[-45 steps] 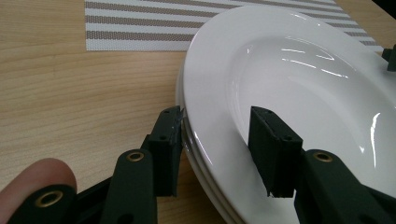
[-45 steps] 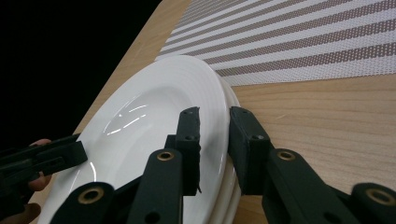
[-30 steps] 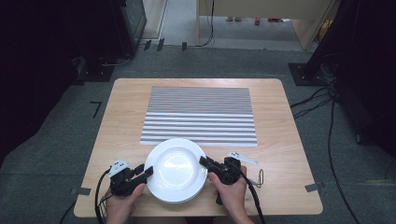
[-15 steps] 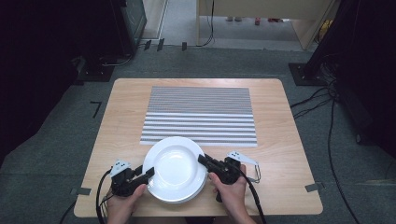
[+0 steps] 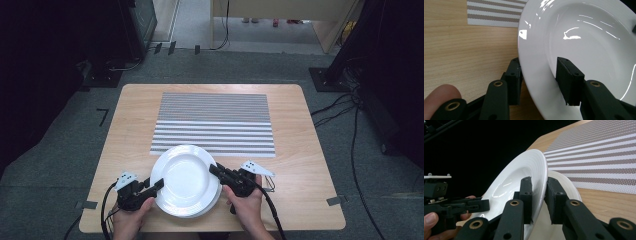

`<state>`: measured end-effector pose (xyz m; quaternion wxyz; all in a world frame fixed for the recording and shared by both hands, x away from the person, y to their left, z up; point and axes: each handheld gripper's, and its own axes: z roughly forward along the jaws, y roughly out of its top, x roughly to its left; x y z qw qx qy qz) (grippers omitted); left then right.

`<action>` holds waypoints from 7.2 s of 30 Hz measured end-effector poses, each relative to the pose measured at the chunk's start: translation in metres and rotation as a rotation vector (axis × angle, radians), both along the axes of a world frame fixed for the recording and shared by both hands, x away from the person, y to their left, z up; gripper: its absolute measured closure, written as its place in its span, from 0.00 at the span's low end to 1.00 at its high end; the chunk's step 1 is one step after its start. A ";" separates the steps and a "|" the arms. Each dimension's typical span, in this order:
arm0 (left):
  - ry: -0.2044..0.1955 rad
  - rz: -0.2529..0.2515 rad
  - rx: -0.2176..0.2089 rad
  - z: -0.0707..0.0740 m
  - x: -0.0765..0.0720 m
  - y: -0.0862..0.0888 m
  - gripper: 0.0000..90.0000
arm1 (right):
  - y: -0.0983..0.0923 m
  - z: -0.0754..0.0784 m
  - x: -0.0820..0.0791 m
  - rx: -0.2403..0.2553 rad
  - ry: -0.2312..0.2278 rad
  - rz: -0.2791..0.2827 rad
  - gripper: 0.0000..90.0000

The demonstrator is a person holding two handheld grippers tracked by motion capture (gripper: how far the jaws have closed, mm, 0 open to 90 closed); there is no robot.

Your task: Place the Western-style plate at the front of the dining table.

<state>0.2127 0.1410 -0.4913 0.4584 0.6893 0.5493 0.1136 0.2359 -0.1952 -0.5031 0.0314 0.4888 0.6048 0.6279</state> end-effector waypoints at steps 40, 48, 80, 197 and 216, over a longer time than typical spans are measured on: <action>-0.042 0.013 -0.091 -0.004 0.002 0.007 0.71 | 0.002 -0.004 -0.002 -0.012 -0.024 0.004 0.85; -0.030 0.016 -0.278 -0.003 0.004 0.020 0.80 | 0.003 -0.004 -0.001 0.023 0.026 -0.013 0.86; -0.056 -0.035 -0.348 0.024 0.027 0.009 0.84 | -0.014 0.026 0.012 0.117 0.035 -0.053 0.90; 0.318 -0.011 -0.065 -0.003 0.286 -0.090 0.77 | -0.075 -0.017 0.240 0.025 0.417 -0.303 0.85; 0.255 -0.046 0.000 0.010 0.268 -0.071 0.19 | -0.083 0.004 0.230 -0.226 0.247 -0.308 0.42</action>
